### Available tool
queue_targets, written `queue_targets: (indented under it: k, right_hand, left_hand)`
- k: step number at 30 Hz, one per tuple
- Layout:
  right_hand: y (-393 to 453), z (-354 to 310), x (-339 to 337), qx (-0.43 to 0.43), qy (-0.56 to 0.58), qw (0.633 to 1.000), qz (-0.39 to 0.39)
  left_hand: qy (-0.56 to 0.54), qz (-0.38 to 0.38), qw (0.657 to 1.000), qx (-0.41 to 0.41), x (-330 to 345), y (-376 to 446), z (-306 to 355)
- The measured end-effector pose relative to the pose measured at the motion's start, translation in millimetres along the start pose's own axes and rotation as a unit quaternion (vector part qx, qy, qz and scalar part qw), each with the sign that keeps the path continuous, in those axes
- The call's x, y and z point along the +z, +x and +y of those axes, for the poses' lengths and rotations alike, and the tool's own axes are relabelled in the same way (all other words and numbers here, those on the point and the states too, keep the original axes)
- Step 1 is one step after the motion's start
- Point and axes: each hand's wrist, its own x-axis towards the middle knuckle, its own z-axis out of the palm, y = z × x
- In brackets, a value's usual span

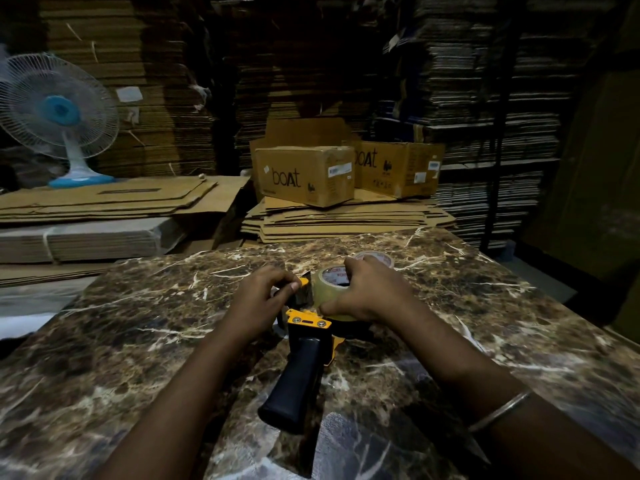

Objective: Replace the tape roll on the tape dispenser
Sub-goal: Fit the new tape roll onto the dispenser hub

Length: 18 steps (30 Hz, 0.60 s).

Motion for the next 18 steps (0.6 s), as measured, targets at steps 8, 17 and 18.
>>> queue_targets:
  k: [8, 17, 18]
  right_hand:
    - [-3.9, 12.4, 5.4, -0.015, 0.101, 0.995, 0.003]
    - [-18.3, 47.7, 18.5, -0.058, 0.45, 0.89, -0.043]
    - [-17.7, 49.7, 22.0, -0.057, 0.464, 0.883, -0.044]
  left_hand:
    - [-0.039, -0.009, 0.999, 0.004, -1.2, -0.1, -5.4]
    - [-0.104, -0.041, 0.993, -0.03, -7.4, 2.7, -13.4]
    - [-0.111, -0.044, 0.992, -0.035, -8.7, 3.6, -14.9]
